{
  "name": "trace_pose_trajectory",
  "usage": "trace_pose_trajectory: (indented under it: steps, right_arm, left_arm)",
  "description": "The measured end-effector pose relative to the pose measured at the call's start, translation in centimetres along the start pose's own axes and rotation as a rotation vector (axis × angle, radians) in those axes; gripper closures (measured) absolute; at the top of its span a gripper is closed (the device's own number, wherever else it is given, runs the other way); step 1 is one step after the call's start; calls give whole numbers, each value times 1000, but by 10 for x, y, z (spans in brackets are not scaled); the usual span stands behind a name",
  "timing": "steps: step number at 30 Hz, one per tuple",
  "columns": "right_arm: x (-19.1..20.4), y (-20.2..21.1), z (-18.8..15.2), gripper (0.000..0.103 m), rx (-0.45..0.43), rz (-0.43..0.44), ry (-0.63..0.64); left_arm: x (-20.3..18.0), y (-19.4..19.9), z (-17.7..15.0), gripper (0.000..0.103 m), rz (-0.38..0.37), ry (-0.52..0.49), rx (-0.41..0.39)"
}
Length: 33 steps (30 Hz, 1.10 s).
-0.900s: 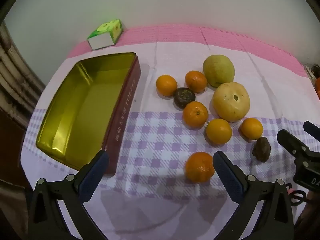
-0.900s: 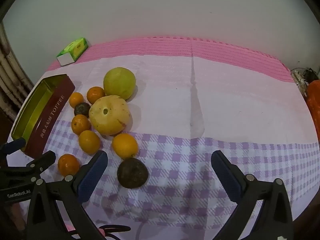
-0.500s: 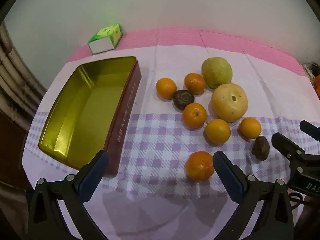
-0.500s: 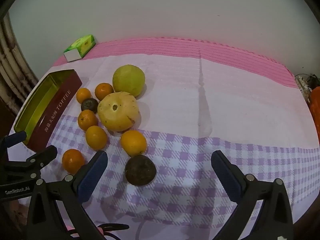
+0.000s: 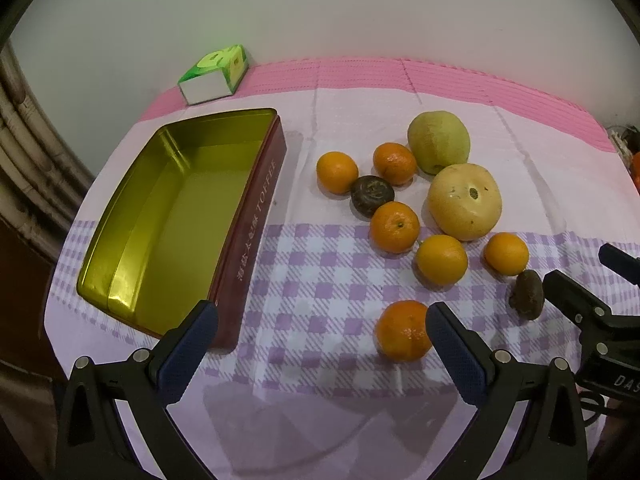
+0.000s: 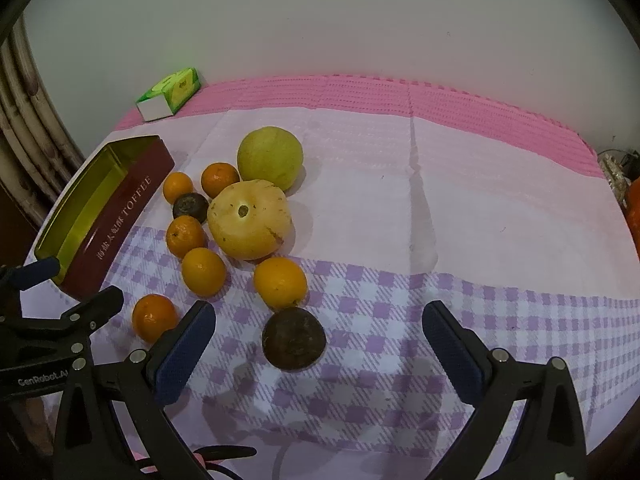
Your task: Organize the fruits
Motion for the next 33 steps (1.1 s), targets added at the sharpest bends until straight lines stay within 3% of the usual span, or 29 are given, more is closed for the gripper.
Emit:
trace_pose_trajectory:
  steps: [33]
  right_arm:
    - [3, -5, -1, 0, 18, -44, 40]
  left_arm:
    - [-6, -11, -4, 0, 35, -11, 35]
Point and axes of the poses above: each gripper's, at about its wrist camera, not at the fingertips, and y roughly against the way its jaws point, x to its left, z to its top, the point moved 3 cm from there along -y, roughly the way its jaws point, and after that the axes turned 12 degrees about x, right-handed, at the moved point
